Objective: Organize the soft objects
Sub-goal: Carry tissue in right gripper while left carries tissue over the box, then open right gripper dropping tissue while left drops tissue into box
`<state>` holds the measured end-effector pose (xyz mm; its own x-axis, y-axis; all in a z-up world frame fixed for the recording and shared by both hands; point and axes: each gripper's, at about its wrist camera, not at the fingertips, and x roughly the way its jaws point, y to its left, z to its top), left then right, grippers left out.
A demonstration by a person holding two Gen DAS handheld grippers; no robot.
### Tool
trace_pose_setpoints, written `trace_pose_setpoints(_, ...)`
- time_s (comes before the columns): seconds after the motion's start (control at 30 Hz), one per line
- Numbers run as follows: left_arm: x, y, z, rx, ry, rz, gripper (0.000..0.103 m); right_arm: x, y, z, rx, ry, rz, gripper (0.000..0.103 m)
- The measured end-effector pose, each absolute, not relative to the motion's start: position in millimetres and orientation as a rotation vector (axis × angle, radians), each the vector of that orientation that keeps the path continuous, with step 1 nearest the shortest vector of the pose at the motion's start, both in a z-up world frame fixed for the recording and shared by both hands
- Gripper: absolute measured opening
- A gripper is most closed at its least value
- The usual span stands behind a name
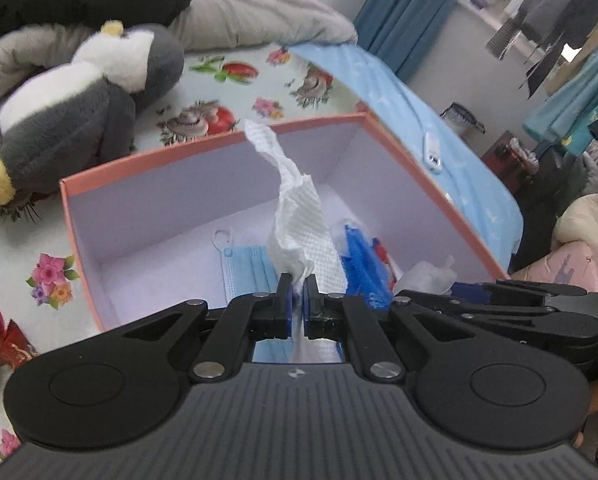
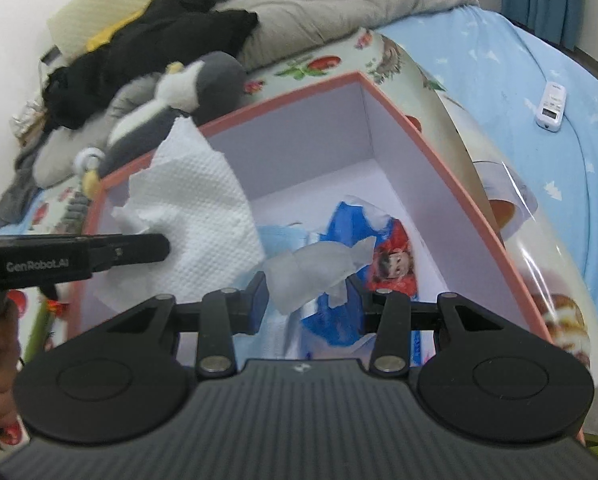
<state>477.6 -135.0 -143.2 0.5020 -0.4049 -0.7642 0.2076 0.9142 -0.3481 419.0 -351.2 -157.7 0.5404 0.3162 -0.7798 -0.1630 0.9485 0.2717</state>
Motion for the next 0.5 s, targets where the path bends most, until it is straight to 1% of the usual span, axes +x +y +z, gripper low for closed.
trace_pose_setpoints(0.2,497.5,-136.3,-165.6,-0.194,1.023,-0.369,0.006,435.6,-355.0,-171.3,0.154,0.989,0.275,0.045)
trace_pose_setpoints(0.23,498.4,-136.3,-168.6,-0.188,1.027,-0.369,0.006,437.4,-355.7,-172.1,0.155,0.991,0.277,0.047)
trace_pose_setpoints(0.37,503.5,-136.9,-178.9,-0.165,1.039,-0.371,0.007,440.6,-354.4,-172.9,0.121,0.987,0.273,0.050)
trace_pose_setpoints(0.4,504.2,-137.1,-181.0,-0.159,1.050,-0.368,0.014,442.0,-354.1,-173.6,0.119,0.987,0.276,0.051)
trace_pose_setpoints(0.43,505.1,-136.5,-183.5,-0.160,1.057,-0.365,0.025,441.7,-353.9,-174.1,0.120,0.986,0.279,0.056)
trace_pose_setpoints(0.47,505.7,-135.3,-185.6,-0.162,1.060,-0.358,0.033,441.8,-353.9,-175.0,0.121,0.988,0.281,0.059)
trace_pose_setpoints(0.5,505.8,-134.0,-186.9,-0.167,1.061,-0.353,0.040,442.2,-353.7,-175.7,0.121,0.990,0.282,0.059)
